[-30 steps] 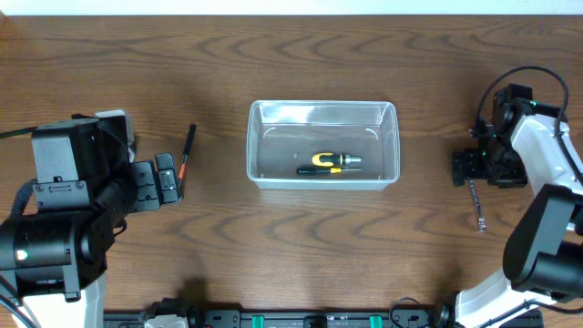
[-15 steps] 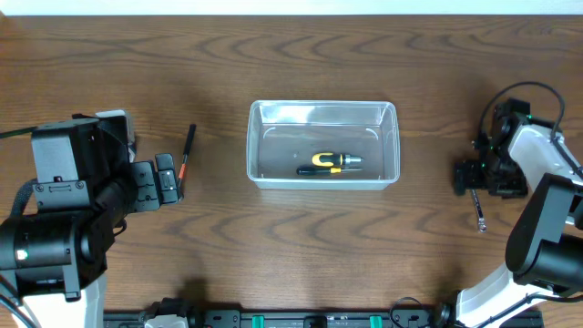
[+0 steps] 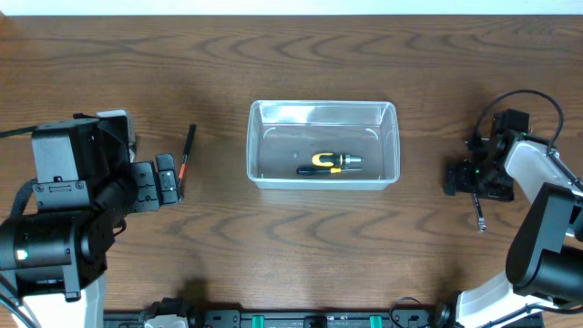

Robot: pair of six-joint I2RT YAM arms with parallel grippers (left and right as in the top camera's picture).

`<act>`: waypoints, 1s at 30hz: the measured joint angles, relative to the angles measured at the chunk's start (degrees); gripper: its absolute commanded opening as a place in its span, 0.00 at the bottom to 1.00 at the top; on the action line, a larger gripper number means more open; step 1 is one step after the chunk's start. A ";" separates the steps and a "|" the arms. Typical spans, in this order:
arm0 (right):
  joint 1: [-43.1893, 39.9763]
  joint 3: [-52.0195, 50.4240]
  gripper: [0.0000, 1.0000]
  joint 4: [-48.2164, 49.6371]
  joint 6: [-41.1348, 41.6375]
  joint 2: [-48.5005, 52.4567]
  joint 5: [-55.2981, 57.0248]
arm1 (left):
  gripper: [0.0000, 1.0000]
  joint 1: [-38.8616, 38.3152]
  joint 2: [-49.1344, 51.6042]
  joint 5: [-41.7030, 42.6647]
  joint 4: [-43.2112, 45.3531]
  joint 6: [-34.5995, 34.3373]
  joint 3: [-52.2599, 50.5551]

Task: Pack container
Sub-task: 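Lower the right gripper onto the silver wrench and grasp it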

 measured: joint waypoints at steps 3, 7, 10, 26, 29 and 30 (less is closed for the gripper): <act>-0.07 -1.07 0.91 1.14 0.02 -0.79 -0.31 | 0.98 0.00 0.00 0.00 0.00 0.02 0.00; -0.07 -1.49 0.89 1.55 0.07 -1.07 -0.44 | 0.98 0.00 0.00 0.00 0.00 0.02 0.00; -0.07 -1.49 0.82 1.55 0.13 -1.07 -0.46 | 0.98 0.00 0.00 0.00 -0.13 0.02 0.00; -0.07 -1.49 0.41 1.38 1.20 -1.07 -0.52 | 0.98 0.00 0.00 0.00 -0.50 0.02 0.00; -0.07 -1.49 0.38 1.29 1.27 -1.07 -0.52 | 0.98 0.00 0.00 0.00 -0.63 0.02 0.00; -0.07 -1.49 0.37 1.29 1.27 -1.07 -0.52 | 0.98 0.00 0.00 0.00 -0.66 0.02 0.00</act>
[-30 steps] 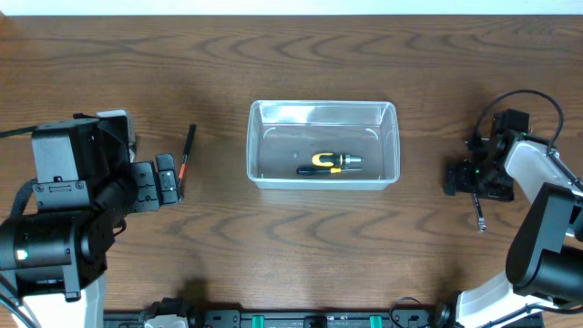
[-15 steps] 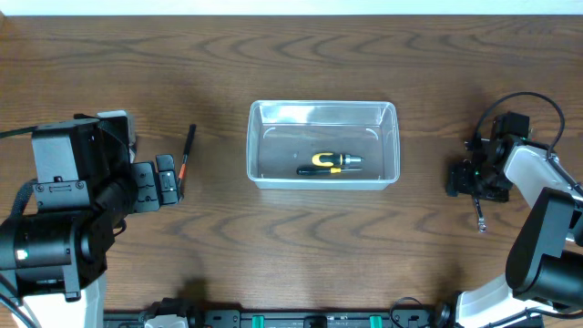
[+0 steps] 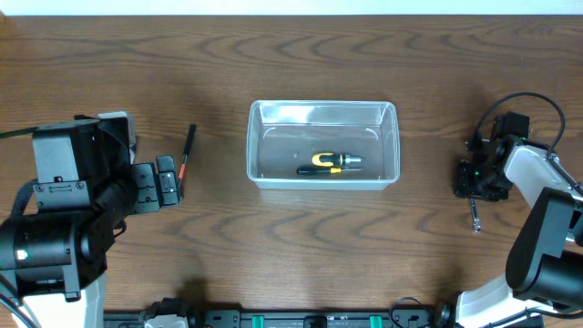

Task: Pack container
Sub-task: 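Lower the right gripper onto the silver wrench and grasp it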

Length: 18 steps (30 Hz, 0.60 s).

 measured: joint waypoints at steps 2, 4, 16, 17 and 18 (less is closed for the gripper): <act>0.00 0.00 0.34 -0.02 0.02 0.00 0.00 | 0.98 0.00 0.00 0.00 0.00 0.00 0.00; 0.00 0.00 0.32 -0.04 0.02 0.00 -0.02 | 0.98 0.00 0.00 0.00 0.00 0.00 0.00; 0.00 0.00 0.17 -0.09 0.02 0.00 -0.17 | 0.98 0.00 0.00 0.00 -0.02 0.00 0.00; 0.00 0.00 0.17 -0.09 0.04 0.00 -0.20 | 0.98 0.00 0.00 0.00 -0.02 0.00 0.00; 0.00 0.00 0.16 -0.07 0.00 0.00 -0.20 | 0.98 0.00 0.00 0.00 -0.02 0.00 0.00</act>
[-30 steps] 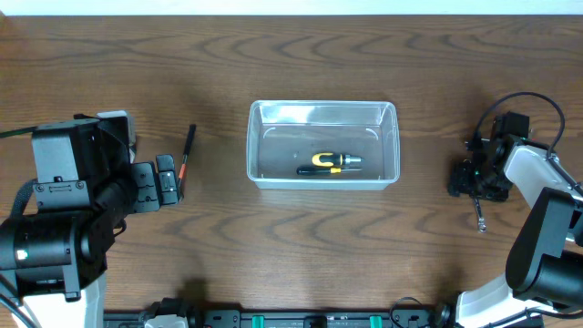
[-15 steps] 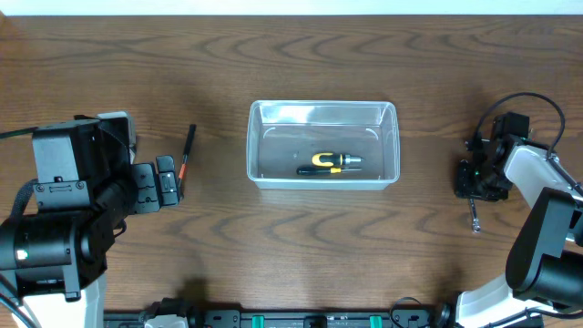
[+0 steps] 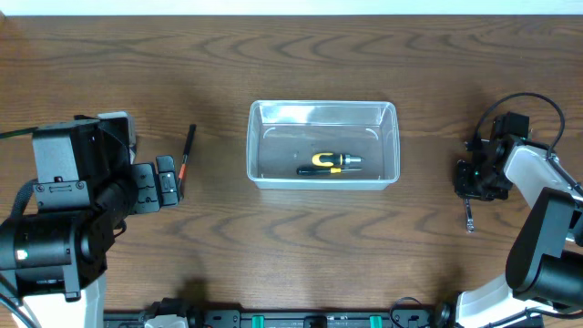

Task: Pack container
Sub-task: 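Lower the right gripper onto the silver wrench and grasp it, then lift the wrench, carry it into the container and release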

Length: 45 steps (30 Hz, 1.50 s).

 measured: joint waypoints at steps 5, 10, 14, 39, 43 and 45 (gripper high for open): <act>0.00 0.00 0.15 0.00 0.02 0.00 -0.04 | 0.98 0.00 0.00 0.00 -0.02 0.00 0.00; 0.00 0.00 0.12 -0.02 0.02 0.00 -0.15 | 0.98 0.00 0.00 0.00 -0.04 0.00 0.00; 0.00 0.00 0.11 0.00 0.02 0.00 -0.13 | 0.98 0.00 0.00 0.00 -0.04 0.00 0.00; 0.15 4.85 0.01 -7.80 0.07 2.49 -0.48 | 0.98 0.00 0.00 0.00 -0.13 0.04 0.00; 1.57 15.76 0.01 -18.56 0.07 4.26 -0.59 | 0.98 0.00 0.00 0.02 -0.13 0.09 0.00; 3.23 23.28 0.01 -22.03 0.09 4.15 -0.61 | 0.98 0.00 0.00 0.00 -0.09 0.17 0.00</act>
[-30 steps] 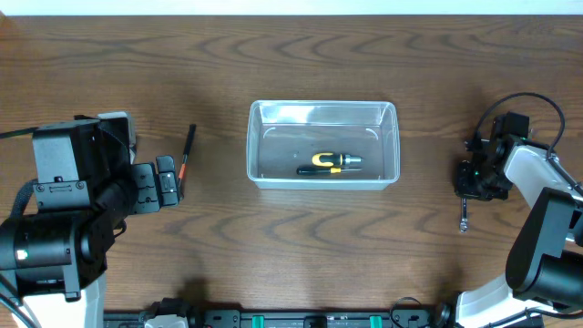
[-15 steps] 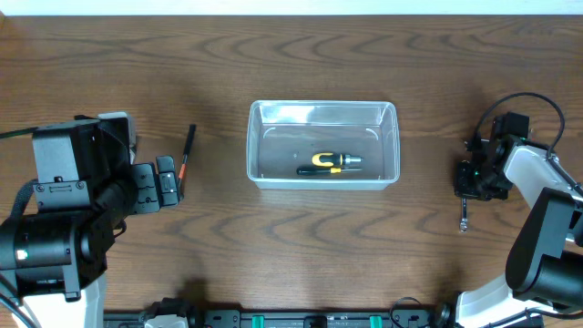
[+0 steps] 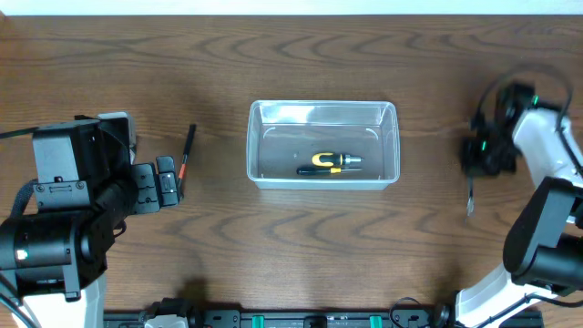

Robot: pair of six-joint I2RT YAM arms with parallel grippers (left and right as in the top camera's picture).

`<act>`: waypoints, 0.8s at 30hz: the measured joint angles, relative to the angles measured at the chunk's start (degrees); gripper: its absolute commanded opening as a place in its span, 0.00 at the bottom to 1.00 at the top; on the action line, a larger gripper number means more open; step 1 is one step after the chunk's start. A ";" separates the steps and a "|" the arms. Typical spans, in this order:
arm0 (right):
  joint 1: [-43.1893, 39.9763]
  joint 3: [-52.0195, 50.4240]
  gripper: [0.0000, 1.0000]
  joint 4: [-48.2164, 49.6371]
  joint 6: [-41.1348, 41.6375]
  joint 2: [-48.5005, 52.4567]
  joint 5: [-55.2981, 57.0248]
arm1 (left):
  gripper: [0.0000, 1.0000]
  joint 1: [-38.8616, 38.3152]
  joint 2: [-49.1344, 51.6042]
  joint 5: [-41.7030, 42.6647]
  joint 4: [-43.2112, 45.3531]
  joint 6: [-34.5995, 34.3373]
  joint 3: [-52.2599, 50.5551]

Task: Pack container
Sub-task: 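Lift the wrench, carry it into the container and release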

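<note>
A clear plastic container (image 3: 323, 111) stands mid-table with a yellow and black tool (image 3: 329, 163) lying inside. At the far right my right gripper (image 3: 475, 164) is blurred and looks shut on the top end of a thin dark metal tool (image 3: 470, 197), which hangs toward the table's front. On the left, my left gripper (image 3: 168, 179) rests open and holds nothing. A slim black and red pen-like tool (image 3: 187, 150) lies just beyond its fingertips.
The wooden table (image 3: 301, 246) carries nothing else. The left arm's bulky base (image 3: 64, 219) fills the front left corner. The right arm's white links (image 3: 547, 210) run along the right edge.
My right gripper has moved toward the far side of the table. The thin metal tool has gone with it, now hanging from it. The left arm, container and pen-like tool are unchanged.
My right gripper was low beside the thin tool at the right edge, with the tool's tip angled right. Over the following moments the gripper shifted slightly and the tool swung to point straight forward. Now both sit farther back. Nothing on the left moved.
</note>
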 measured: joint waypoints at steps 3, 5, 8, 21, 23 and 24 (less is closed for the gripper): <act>3.91 12.48 0.01 -4.22 -0.04 -0.50 0.22 | 0.98 0.00 0.00 0.00 -0.02 0.02 0.00; 7.69 20.50 0.01 -5.88 -1.03 -0.94 0.46 | 0.98 0.00 0.00 0.00 -0.04 0.02 0.00; 15.28 29.99 0.01 -6.60 -6.38 -1.77 0.44 | 0.98 0.00 0.00 0.02 -0.04 0.02 0.00; 37.40 32.37 0.01 -4.96 -42.47 1.29 -5.33 | 0.98 0.00 0.00 0.00 -0.04 0.02 0.00; 37.38 32.35 0.01 -4.98 -44.83 4.46 -7.15 | 0.98 0.00 0.00 0.00 -0.04 0.02 0.00; 37.31 32.35 0.01 -5.03 -45.66 6.19 -7.98 | 0.98 0.00 0.00 0.00 -0.04 0.02 0.00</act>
